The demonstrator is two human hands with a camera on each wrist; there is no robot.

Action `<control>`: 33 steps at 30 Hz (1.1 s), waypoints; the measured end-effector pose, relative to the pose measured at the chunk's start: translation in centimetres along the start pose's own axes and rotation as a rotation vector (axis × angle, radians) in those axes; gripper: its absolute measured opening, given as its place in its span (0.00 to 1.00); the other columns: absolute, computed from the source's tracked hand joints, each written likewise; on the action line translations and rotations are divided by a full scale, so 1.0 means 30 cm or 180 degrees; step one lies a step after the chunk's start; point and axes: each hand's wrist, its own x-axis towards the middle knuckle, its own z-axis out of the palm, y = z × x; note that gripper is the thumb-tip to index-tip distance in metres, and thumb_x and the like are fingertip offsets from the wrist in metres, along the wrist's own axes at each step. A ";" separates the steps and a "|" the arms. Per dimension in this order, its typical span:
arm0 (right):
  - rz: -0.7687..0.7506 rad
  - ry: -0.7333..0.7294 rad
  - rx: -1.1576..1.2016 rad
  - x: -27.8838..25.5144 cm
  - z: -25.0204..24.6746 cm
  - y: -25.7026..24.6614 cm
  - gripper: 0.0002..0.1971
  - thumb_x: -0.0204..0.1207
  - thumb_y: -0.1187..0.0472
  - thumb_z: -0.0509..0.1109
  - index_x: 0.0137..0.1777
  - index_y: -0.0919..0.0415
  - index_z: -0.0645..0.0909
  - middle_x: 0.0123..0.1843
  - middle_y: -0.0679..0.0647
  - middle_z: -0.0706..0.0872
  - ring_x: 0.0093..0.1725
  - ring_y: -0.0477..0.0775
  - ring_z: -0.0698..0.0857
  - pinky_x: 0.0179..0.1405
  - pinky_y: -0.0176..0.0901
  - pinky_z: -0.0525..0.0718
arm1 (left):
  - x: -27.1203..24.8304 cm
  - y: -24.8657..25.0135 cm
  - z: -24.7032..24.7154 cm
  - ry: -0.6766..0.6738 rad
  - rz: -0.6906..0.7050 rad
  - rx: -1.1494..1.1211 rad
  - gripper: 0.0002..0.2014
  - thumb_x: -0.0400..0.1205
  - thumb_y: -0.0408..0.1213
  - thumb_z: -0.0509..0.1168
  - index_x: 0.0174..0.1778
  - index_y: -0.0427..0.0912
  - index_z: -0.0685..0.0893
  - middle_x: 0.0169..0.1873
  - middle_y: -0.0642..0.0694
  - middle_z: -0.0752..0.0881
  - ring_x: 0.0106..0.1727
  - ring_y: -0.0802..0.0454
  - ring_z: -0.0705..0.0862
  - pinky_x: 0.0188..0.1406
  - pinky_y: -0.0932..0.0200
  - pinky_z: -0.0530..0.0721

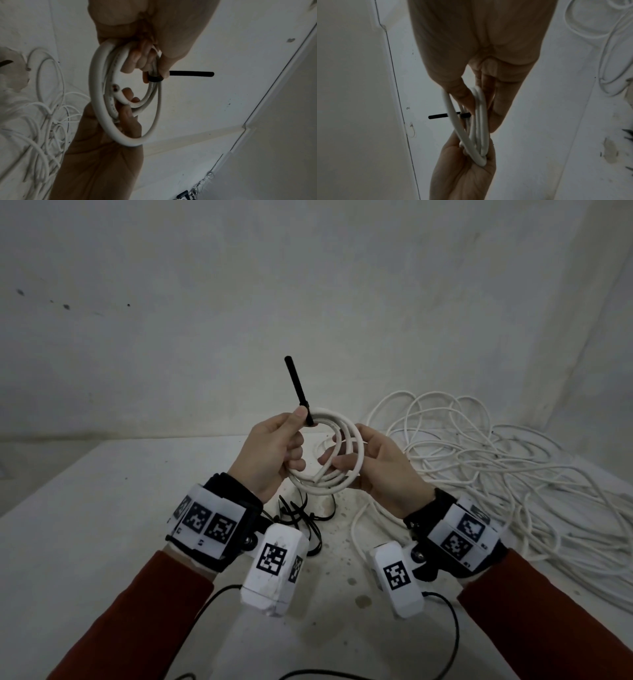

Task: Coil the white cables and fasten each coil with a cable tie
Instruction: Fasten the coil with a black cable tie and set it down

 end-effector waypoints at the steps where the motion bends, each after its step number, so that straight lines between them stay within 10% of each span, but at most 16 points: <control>1: 0.0054 -0.0025 0.0115 0.003 0.000 0.003 0.13 0.76 0.77 0.65 0.58 0.65 0.76 0.41 0.55 0.90 0.38 0.53 0.89 0.40 0.45 0.89 | 0.002 0.000 0.000 0.0020 0.0005 -0.0018 0.13 0.84 0.43 0.61 0.44 0.36 0.82 0.19 0.54 0.61 0.19 0.60 0.58 0.17 0.69 0.63; 9: 0.0476 -0.0342 0.1122 -0.002 -0.034 -0.007 0.18 0.76 0.55 0.61 0.56 0.68 0.81 0.47 0.64 0.89 0.48 0.60 0.88 0.49 0.54 0.88 | 0.014 -0.001 -0.037 0.0212 0.0097 0.0013 0.14 0.85 0.44 0.60 0.45 0.37 0.83 0.21 0.54 0.61 0.21 0.59 0.58 0.20 0.68 0.62; 18: 0.0408 -0.0036 0.0521 0.027 0.006 -0.024 0.18 0.76 0.51 0.65 0.52 0.69 0.80 0.27 0.52 0.78 0.29 0.54 0.84 0.51 0.55 0.81 | 0.008 -0.038 -0.010 0.0110 0.0112 0.0625 0.16 0.85 0.45 0.60 0.49 0.34 0.84 0.20 0.57 0.64 0.21 0.59 0.60 0.20 0.67 0.65; 25: 0.0613 0.0135 0.0717 0.046 0.009 -0.036 0.17 0.86 0.52 0.56 0.47 0.66 0.77 0.21 0.46 0.62 0.18 0.42 0.61 0.23 0.35 0.73 | 0.014 -0.018 -0.029 -0.0355 -0.0377 0.0553 0.23 0.87 0.49 0.51 0.41 0.35 0.82 0.22 0.50 0.68 0.22 0.56 0.70 0.28 0.62 0.77; 33: 0.0449 0.0439 0.0381 0.050 0.024 -0.003 0.16 0.85 0.51 0.60 0.43 0.62 0.79 0.22 0.46 0.59 0.18 0.42 0.57 0.18 0.34 0.63 | 0.018 -0.004 -0.066 -0.0531 -0.0337 0.1445 0.21 0.88 0.43 0.50 0.44 0.39 0.86 0.31 0.49 0.85 0.32 0.58 0.82 0.39 0.63 0.76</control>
